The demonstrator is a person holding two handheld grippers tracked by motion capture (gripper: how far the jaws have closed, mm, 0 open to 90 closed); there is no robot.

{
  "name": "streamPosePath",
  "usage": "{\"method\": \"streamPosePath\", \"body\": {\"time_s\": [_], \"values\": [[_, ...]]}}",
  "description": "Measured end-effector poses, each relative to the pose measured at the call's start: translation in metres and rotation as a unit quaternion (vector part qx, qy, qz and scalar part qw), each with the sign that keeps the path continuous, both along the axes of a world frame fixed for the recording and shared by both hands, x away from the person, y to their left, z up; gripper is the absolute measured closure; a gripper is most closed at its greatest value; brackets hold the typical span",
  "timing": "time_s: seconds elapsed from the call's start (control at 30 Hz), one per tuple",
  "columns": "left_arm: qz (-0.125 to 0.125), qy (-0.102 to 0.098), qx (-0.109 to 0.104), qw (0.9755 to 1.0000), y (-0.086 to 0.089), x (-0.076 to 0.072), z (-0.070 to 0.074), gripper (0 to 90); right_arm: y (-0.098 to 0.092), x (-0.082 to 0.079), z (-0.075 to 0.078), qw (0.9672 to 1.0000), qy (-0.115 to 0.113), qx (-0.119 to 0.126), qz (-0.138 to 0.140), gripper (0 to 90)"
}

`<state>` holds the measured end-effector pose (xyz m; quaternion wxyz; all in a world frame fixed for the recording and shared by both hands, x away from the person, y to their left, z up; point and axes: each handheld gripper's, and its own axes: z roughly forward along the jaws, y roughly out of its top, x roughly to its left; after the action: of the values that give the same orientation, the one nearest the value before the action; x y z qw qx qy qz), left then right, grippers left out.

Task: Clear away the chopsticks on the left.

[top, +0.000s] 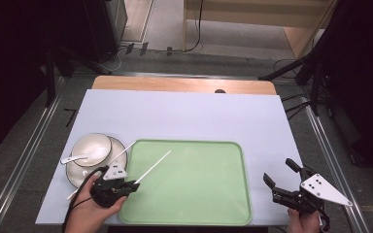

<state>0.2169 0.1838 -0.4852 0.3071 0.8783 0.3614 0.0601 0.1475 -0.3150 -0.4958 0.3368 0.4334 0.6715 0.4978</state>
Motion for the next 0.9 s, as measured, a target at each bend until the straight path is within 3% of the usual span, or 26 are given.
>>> {"method": "streamPosePath", "body": {"time_s": [0.17,0.3,0.43,0.53,0.67,0.73,0.77,0.83,0.9], "values": [[0.0,0.024,-0.01,0.9997,-0.023,0.006,-0.014,85.0,0.0,0.0,0.0,1.0,0.001,0.001,0.0,13.0],[0.003,0.035,-0.012,0.9993,-0.03,0.01,-0.024,84.9,0.001,0.0,0.0,1.0,0.001,-0.001,0.0,12.9],[0.016,0.033,-0.018,0.9992,-0.03,0.008,-0.025,84.4,0.0,0.0,0.0,1.0,0.001,0.001,-0.001,12.9],[0.023,0.045,-0.03,0.9983,-0.03,0.008,-0.025,79.8,-0.001,0.0,0.0,1.0,0.0,0.002,-0.003,12.9],[0.023,0.035,-0.023,0.9989,-0.031,0.005,-0.025,79.0,0.0,-0.001,0.0,1.0,0.001,0.0,-0.002,12.9],[0.021,0.033,-0.019,0.9991,-0.032,0.004,-0.024,74.4,0.0,-0.001,0.0,1.0,0.001,0.0,-0.002,12.9],[0.019,0.039,-0.02,0.9988,-0.032,0.005,-0.023,72.9,0.0,-0.001,0.0,1.0,0.0,0.001,-0.002,12.9],[0.011,0.045,-0.027,0.9986,-0.032,0.006,-0.022,74.8,0.0,-0.001,0.001,1.0,0.0,0.0,-0.002,12.9],[0.011,0.036,-0.033,0.9987,-0.033,0.007,-0.018,79.2,-0.001,-0.001,0.0,1.0,0.0,0.001,-0.003,12.9]]}}
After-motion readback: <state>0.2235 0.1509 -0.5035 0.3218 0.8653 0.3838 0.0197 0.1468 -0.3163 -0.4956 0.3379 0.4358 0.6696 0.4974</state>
